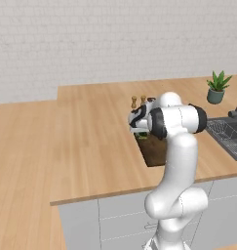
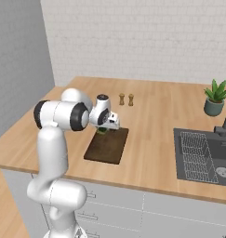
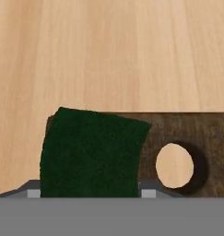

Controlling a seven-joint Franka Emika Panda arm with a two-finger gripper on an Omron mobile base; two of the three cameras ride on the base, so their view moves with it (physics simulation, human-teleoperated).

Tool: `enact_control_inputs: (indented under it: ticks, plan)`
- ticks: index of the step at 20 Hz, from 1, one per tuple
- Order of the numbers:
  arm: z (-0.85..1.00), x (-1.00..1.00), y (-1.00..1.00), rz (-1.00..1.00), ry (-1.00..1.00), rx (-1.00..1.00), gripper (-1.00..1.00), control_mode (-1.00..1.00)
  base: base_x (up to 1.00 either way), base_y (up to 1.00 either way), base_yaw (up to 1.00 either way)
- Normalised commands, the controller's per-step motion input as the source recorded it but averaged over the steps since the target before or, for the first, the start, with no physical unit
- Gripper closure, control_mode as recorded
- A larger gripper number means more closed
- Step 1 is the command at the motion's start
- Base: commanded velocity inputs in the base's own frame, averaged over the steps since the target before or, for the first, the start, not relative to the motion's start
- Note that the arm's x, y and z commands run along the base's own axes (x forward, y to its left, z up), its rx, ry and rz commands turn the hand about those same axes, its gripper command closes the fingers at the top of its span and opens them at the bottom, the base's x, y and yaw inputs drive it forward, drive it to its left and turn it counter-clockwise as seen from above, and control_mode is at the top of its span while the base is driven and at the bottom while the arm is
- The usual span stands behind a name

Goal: Pick up the sponge from the counter and clean the cutting board by briefly scrubbing or pressing down on the cutting board. Once finished, release the sponge.

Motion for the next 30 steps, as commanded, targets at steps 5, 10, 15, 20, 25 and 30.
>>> enact_control_inputs:
  ticks: [5,10,15,20,25,30]
  plan:
    - [-0.35,0.54,0.0,-0.12,-0.01,-0.01,1.0,-1.0,0.0,0.0,0.0]
    - [-0.09,0.17,-0.37,-0.12,0.0,0.0,1.0,-1.0,0.0,0.0,0.0]
    - [-0.24,-0.05,-0.54,-0.07,0.0,0.0,1.0,-1.0,0.0,0.0,0.0]
    - [-0.48,0.0,-0.47,-0.07,0.0,0.0,1.0,-1.0,0.0,0.0,0.0]
    - [-0.28,-0.04,-0.57,-0.09,0.08,0.0,1.0,-1.0,0.0,0.0,0.0]
    - [-0.27,-0.13,-0.46,-0.09,0.03,0.0,1.0,-1.0,0.0,0.0,0.0]
